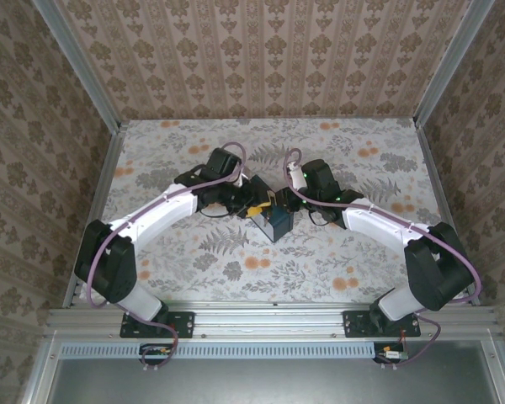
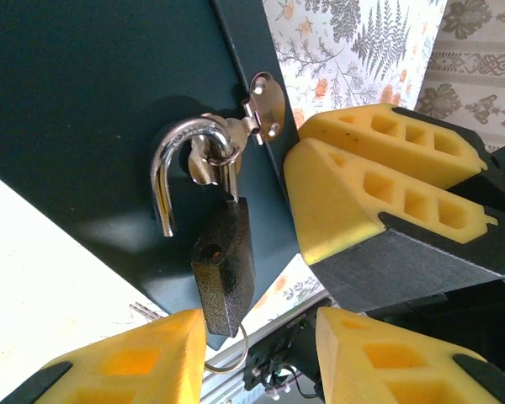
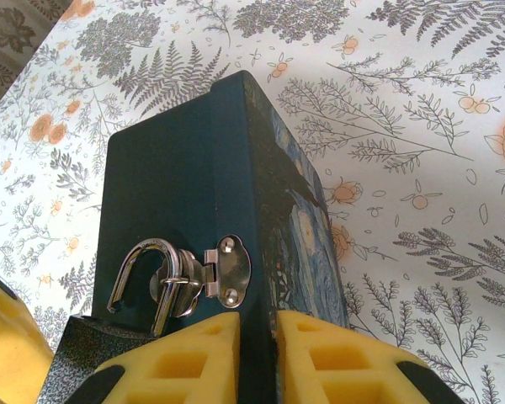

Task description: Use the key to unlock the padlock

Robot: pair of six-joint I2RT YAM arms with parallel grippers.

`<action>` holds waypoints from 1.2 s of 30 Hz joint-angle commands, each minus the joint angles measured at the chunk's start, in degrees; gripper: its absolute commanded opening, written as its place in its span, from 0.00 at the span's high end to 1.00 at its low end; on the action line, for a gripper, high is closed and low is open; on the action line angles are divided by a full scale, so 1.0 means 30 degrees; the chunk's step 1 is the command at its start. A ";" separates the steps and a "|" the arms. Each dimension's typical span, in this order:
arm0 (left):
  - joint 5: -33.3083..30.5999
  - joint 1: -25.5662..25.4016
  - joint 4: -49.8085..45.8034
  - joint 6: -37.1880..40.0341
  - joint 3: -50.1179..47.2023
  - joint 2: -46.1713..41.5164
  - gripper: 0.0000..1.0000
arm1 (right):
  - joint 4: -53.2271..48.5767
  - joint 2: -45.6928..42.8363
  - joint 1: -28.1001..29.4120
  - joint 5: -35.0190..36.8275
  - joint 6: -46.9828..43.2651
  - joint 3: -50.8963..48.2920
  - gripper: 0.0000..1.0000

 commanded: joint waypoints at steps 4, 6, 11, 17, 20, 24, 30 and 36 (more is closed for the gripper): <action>0.0356 0.0142 0.1097 -0.0192 0.0550 0.0296 0.61 | -0.1003 0.0490 0.0125 -0.0345 0.0440 -0.0174 0.80; 0.0305 0.0099 0.0993 -0.0127 0.0853 0.0477 0.62 | -0.0915 0.0550 0.0130 -0.0330 0.0611 -0.0178 0.80; 0.0137 -0.0241 0.0386 0.0059 0.1401 0.1103 0.62 | -0.0420 0.0834 0.0122 -0.0748 0.1295 -0.0316 0.80; -0.0366 -0.0105 -0.0444 0.0207 0.1657 0.0819 0.62 | -0.0208 0.0523 0.0083 -0.0858 0.1377 -0.0600 0.74; -0.0455 0.0736 -0.1365 0.0787 0.1845 0.0054 0.60 | -0.0388 -0.0055 0.0008 -0.0806 0.1055 -0.0565 0.67; -0.0097 0.2225 -0.2391 0.2058 0.2336 -0.1080 0.57 | -0.1686 -0.0521 0.0008 -0.0448 0.0268 0.0262 0.61; -0.0409 0.4887 -0.3416 0.6039 0.2420 -0.1096 0.53 | -0.5387 -0.1314 0.0713 0.0649 -0.1863 0.2544 0.52; -0.4976 0.5359 -0.5106 1.2197 0.5275 0.2216 0.52 | -0.9598 -0.0704 0.3016 0.3341 -0.2182 0.5765 0.47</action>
